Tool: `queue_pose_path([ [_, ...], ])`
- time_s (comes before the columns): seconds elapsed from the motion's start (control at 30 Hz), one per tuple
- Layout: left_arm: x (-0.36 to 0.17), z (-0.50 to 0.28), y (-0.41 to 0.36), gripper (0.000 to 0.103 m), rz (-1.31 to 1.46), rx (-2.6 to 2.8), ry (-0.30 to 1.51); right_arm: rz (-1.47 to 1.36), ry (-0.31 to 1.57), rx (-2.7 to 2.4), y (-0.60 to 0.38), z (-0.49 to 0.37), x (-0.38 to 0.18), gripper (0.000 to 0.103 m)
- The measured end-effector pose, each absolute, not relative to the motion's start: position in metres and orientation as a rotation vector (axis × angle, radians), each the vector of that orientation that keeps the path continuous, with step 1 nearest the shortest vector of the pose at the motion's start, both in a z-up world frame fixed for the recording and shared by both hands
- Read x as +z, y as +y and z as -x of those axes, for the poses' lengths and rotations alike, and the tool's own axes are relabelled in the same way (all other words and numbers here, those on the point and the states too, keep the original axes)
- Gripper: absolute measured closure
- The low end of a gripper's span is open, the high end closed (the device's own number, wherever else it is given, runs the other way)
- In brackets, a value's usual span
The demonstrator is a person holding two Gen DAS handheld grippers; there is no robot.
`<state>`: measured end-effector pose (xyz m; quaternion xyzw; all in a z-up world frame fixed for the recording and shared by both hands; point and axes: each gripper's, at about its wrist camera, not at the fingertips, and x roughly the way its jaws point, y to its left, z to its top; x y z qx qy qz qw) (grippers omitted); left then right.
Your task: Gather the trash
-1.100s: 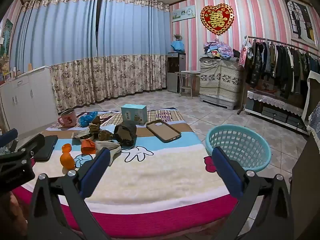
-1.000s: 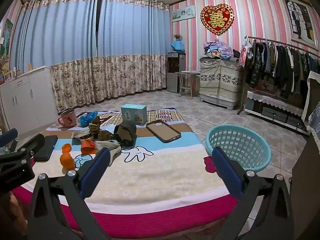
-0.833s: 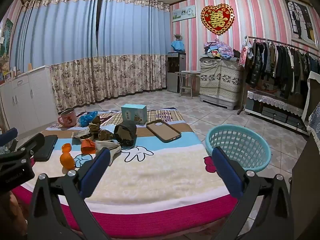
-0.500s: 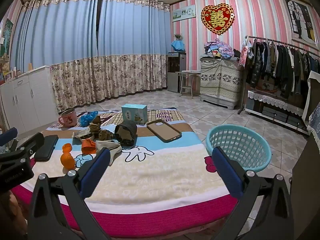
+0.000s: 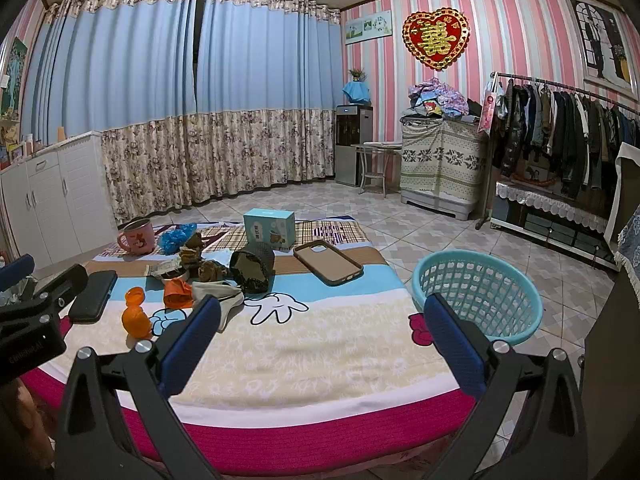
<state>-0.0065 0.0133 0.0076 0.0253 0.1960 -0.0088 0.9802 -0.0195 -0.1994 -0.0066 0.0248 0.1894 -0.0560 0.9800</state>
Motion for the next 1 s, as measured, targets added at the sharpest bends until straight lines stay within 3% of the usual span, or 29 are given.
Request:
queue_pose_path([
  [0.5, 0.000, -0.002, 0.025, 0.005, -0.040, 0.011, 0.421, -0.033, 0.382, -0.132, -0.204, 0.010, -0.009, 0.004],
  [1.0, -0.059, -0.046, 0.065, 0.005, -0.052, 0.082, 0.544, -0.004, 0.405, -0.166, -0.213, -0.037, -0.044, 0.004],
])
